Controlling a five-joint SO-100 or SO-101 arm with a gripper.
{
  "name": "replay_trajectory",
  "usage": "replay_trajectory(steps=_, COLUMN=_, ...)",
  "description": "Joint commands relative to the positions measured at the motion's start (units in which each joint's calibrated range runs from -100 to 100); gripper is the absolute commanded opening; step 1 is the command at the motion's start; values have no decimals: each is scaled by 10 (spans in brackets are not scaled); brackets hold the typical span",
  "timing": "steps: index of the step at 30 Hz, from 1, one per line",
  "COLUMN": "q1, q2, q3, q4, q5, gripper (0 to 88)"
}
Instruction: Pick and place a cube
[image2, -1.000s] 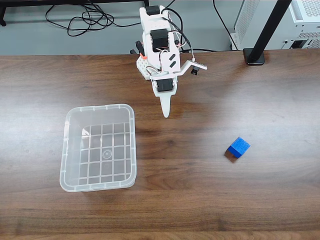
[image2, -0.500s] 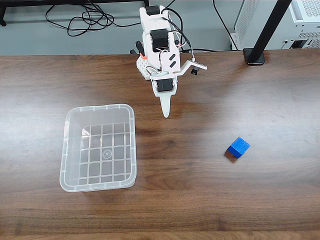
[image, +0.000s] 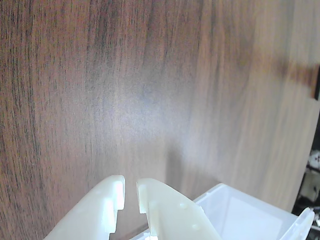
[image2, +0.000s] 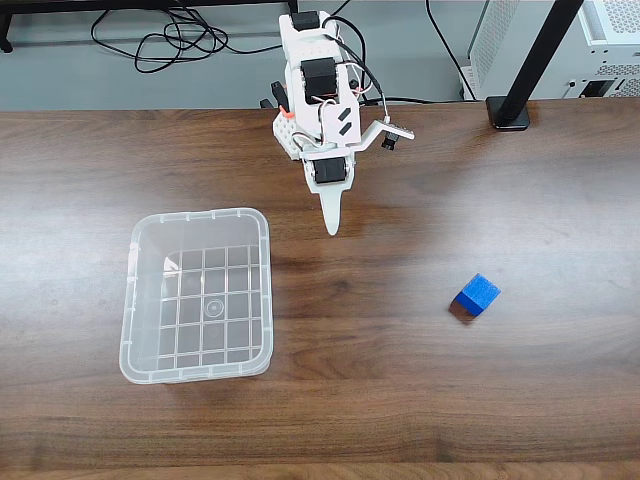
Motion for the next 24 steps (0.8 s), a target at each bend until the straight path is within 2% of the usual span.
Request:
replay_trajectory(steps=1, q1=-4, q2=-6, q3=-8, q4=2, q5=-2, gripper=23)
replay_trajectory(steps=6, q1=-7, q2=-6, q3=-8, q4=2, q5=-1, gripper=23)
replay_trajectory(steps=11, q1=6, q2=-6, q3=-21, q4=-45, q5=1, gripper=32)
replay_trajectory(steps=14, q1=20, q2=-6, q3=-54, q4=-90, q5=39, gripper=107)
replay_trajectory(steps=17, q1=-15, q2=4, q3=-83, q4=-118, q5=81, gripper=205)
replay_trajectory(steps=21, q1=-82, q2=29, q3=-128, q4=-69, q5=115, gripper=213)
replay_trajectory(steps=24, q1=-132, q2=107, q3=-183, q4=-33, q5=119, gripper=213)
